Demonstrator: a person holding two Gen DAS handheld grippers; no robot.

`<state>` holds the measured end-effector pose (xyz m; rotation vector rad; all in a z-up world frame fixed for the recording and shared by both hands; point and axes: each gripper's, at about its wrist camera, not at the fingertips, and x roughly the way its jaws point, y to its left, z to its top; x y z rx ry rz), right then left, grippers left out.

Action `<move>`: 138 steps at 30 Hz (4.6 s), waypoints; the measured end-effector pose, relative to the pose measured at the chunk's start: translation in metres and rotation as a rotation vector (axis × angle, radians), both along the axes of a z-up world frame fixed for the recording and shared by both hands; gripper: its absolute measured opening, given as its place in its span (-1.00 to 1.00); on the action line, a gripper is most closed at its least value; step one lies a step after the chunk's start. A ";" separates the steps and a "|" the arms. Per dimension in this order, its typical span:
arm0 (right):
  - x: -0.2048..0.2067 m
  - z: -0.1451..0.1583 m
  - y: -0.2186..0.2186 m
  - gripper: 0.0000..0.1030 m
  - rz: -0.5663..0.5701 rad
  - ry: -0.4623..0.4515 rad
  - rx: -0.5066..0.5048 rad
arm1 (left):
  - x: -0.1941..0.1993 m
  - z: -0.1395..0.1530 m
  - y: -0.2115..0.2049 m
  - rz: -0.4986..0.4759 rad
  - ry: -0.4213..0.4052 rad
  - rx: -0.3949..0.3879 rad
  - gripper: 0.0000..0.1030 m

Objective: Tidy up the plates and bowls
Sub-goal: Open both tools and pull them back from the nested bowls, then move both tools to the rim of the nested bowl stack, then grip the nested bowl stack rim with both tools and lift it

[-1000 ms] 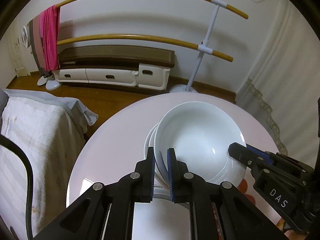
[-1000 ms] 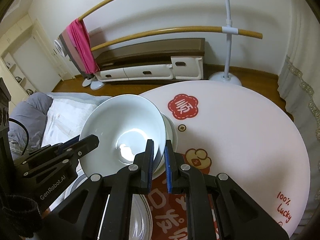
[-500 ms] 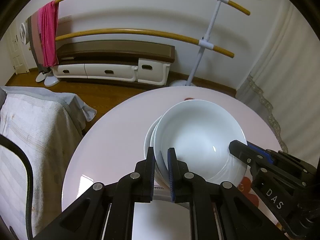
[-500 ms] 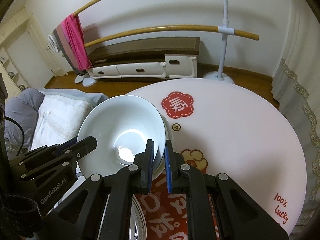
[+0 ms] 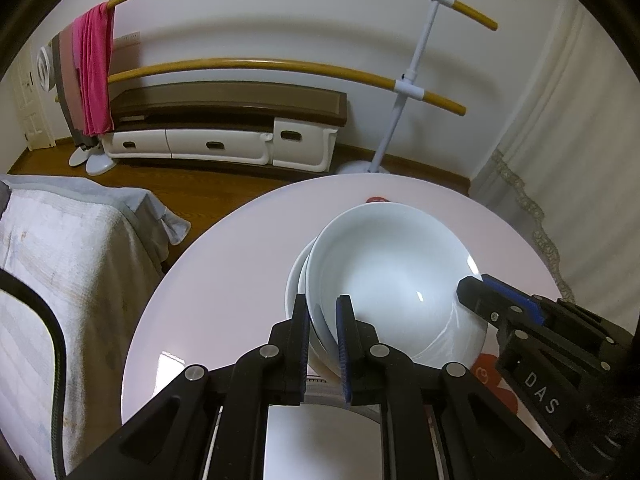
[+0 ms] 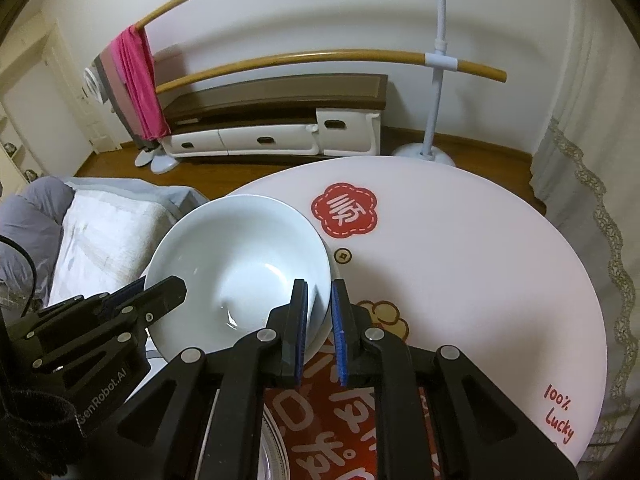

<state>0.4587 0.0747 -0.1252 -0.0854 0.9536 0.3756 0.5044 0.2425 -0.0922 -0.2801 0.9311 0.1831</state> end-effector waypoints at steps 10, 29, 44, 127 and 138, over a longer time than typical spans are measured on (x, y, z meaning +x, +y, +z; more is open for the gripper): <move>0.004 -0.002 -0.008 -0.66 -0.015 0.044 0.044 | 0.001 0.004 0.000 0.006 0.010 -0.014 -0.76; -0.006 -0.002 -0.011 -0.27 -0.009 0.069 0.079 | -0.028 0.019 -0.009 0.020 -0.016 0.000 0.12; -0.041 0.017 -0.030 -0.09 -0.012 0.040 0.103 | -0.112 0.042 -0.042 0.055 -0.094 0.064 0.63; 0.031 -0.002 -0.036 0.48 0.041 0.184 0.138 | -0.030 0.024 0.010 -0.052 0.034 -0.017 0.74; 0.057 -0.032 -0.008 0.41 0.075 0.355 0.043 | 0.017 0.015 0.037 -0.074 0.112 -0.045 0.50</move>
